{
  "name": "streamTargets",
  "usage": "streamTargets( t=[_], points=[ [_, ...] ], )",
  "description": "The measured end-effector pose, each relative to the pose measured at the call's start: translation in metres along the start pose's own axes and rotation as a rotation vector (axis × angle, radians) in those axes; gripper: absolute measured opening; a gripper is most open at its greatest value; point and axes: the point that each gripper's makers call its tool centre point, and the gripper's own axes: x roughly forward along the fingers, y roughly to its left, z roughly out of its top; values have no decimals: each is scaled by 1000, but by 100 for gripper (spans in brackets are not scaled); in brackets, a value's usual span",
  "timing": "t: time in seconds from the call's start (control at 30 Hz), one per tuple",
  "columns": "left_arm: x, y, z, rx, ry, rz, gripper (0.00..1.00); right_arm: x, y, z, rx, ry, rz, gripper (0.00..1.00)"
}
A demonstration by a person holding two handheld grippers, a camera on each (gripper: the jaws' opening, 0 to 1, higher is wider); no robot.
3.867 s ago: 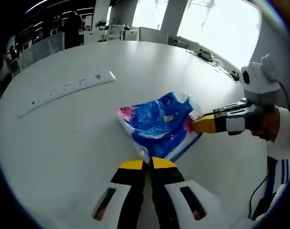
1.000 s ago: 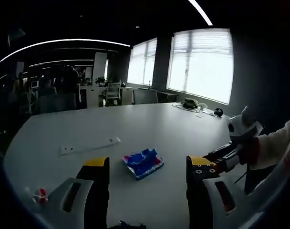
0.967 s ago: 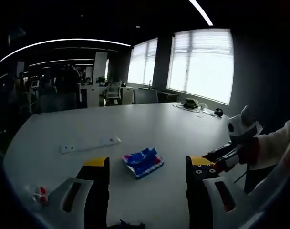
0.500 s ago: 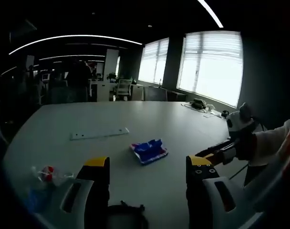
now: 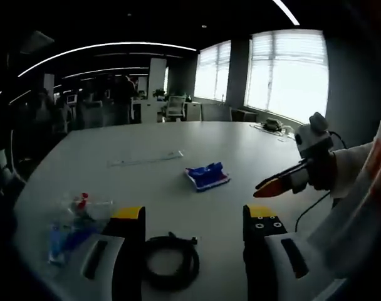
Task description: Arrange the tabletop items into an orderly group along one side of the table until the central work area is clear of visible clutter.
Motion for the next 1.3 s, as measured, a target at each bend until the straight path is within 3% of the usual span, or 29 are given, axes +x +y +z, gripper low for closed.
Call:
streamTargets(
  t=[0.2, 0.27, 0.53, 0.6, 0.87, 0.97, 1.13, 1.27, 1.3],
  points=[
    [-26, 20, -9, -27, 10, 132, 63, 3, 4, -3, 6, 6, 12, 48],
    [-39, 30, -20, -42, 52, 195, 64, 3, 4, -6, 10, 10, 10, 48],
    [-85, 62, -46, -113, 93, 400, 73, 2, -2, -10, 25, 12, 1, 48],
    [-93, 67, -62, -108, 145, 429, 76, 2, -1, -10, 29, 12, 3, 48],
    [-127, 71, -100, 4, 265, 408, 84, 2, -1, -15, 45, 18, 8, 48],
    [-145, 79, -115, 104, 348, 401, 84, 1, -4, -17, 55, 21, 3, 47],
    [-151, 86, -128, 11, 376, 362, 89, 3, 0, -19, 54, 28, 10, 46],
    [-153, 94, -145, 64, 480, 328, 88, 5, 5, -21, 57, 33, 20, 46],
    [-151, 95, -145, 61, 470, 328, 85, 4, 6, -21, 58, 33, 22, 45]
  ],
)
